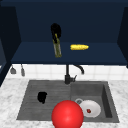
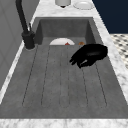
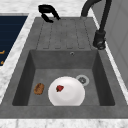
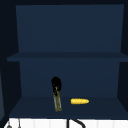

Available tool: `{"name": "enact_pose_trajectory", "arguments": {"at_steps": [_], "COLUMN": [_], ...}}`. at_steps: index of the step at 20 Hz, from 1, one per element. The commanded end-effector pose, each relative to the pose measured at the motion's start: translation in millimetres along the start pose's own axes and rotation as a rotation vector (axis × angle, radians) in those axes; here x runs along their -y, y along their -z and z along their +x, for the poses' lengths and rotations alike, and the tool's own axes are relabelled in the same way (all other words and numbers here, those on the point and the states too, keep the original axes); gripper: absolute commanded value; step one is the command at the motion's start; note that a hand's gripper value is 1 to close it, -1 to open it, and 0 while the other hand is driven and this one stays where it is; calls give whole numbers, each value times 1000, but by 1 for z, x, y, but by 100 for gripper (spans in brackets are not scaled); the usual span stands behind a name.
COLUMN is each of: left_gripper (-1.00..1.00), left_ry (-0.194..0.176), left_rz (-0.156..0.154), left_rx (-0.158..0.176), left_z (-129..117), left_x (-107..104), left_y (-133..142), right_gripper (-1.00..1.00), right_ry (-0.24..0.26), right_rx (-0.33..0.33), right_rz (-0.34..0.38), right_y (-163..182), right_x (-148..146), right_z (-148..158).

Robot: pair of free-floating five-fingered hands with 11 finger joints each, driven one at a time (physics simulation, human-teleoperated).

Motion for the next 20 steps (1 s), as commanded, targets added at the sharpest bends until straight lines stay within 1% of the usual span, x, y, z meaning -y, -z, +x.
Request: {"name": "enact_pose_trajectory", "arguments": {"at_steps": [1,5,8,9,10,12,14,19,20], "left_gripper": [0,0,0,0,0,0,0,0,0], "left_ry": [0,0,0,0,0,0,0,0,0], "left_rz": [0,0,0,0,0,0,0,0,0], "left_rx": [0,0,0,0,0,0,0,0,0], "left_z": [0,0,0,0,0,0,0,0,0], "left_x": [0,0,0,0,0,0,0,0,0], "left_y": [0,0,0,0,0,0,0,0,0], "right_gripper": [100,100,100,100,100,100,100,100,100], "right_ry": [15,6,27,19,7,-15,-20,-5,-4], "right_rx": [-15,-4,25,16,22,25,39,39,41], "right_rz": [-40,-47,-22,-25,-29,-47,-63,-92,-99], "right_y": [-5,-13,-8,-6,-3,4,10,34,37], "right_x": [15,31,34,34,34,27,19,-5,-7], "right_z": [3,7,13,16,15,14,15,19,18]}}
